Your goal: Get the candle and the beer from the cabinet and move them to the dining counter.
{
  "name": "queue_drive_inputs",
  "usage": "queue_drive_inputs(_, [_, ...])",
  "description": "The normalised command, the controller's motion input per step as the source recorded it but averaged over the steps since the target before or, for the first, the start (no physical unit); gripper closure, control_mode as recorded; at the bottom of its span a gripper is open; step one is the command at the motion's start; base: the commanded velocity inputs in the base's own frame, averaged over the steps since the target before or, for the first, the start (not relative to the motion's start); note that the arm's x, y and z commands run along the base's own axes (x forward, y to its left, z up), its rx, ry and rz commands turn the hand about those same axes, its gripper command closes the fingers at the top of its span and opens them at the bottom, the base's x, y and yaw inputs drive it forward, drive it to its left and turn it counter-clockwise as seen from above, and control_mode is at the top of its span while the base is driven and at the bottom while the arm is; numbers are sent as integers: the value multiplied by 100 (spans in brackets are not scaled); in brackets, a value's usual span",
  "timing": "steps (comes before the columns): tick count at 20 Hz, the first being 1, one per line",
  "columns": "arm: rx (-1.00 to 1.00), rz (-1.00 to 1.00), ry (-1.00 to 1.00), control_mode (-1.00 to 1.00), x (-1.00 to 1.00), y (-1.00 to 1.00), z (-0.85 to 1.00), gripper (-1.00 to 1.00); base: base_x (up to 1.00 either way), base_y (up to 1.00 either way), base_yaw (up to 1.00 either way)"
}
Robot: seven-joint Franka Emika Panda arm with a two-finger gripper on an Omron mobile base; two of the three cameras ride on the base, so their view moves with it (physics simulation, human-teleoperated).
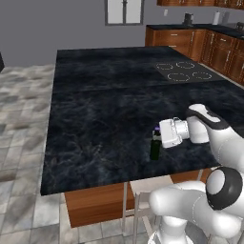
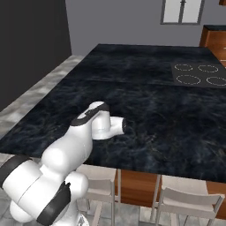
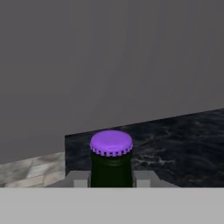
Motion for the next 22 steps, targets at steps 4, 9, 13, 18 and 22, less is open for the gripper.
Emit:
queue_drive_inputs(4, [0, 0, 0, -100, 26, 0, 0, 100, 0, 0, 0])
queue_drive_inputs(9, [0, 0, 0, -100, 31, 0, 0, 100, 0, 0, 0])
queue_drive_inputs(13, [0, 0, 0, -100, 37, 0, 0, 100, 0, 0, 0])
queue_drive_inputs(18, [0, 0, 0, -100, 35, 0, 0, 100, 0, 0, 0])
queue_drive_inputs(22, [0, 0, 0, -100, 24, 0, 0, 100, 0, 0, 0])
